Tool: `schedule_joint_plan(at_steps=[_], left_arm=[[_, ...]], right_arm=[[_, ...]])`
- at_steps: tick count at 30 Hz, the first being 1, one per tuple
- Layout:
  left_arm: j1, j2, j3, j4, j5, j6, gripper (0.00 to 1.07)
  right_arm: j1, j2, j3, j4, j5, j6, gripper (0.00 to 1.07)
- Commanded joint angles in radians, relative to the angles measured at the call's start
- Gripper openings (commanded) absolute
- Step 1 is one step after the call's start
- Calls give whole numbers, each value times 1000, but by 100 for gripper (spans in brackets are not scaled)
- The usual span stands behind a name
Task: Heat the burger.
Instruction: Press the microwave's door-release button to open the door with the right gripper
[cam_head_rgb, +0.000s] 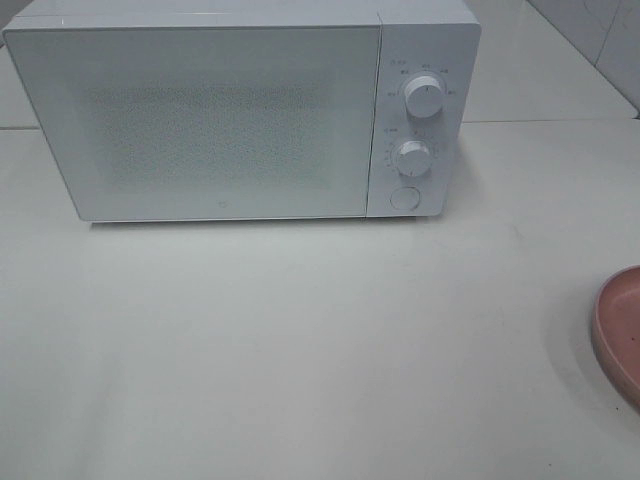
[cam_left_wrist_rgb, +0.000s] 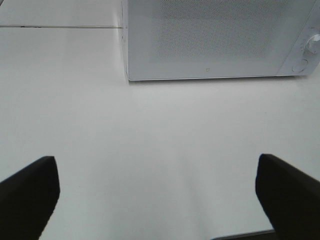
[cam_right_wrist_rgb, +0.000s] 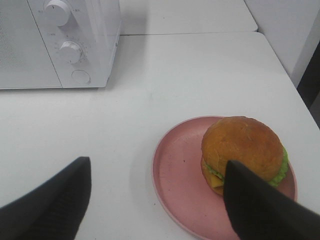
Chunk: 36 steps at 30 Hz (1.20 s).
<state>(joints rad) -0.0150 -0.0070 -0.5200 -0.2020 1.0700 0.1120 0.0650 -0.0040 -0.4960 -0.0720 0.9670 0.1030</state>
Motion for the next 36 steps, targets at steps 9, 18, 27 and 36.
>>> schedule_joint_plan(at_steps=[9,18,27,36], left_arm=[[5,-1,3,0,5,-3,100],[5,-1,3,0,5,-3,100],[5,-1,3,0,5,-3,100],[5,-1,3,0,5,-2,100]], right_arm=[[-1,47,-48,0,-40,-9,71],[-1,148,-36,0,-205,-4,71],[-1,274,9,0,-372,-4,71],[-1,418,31,0,-542,-4,71]])
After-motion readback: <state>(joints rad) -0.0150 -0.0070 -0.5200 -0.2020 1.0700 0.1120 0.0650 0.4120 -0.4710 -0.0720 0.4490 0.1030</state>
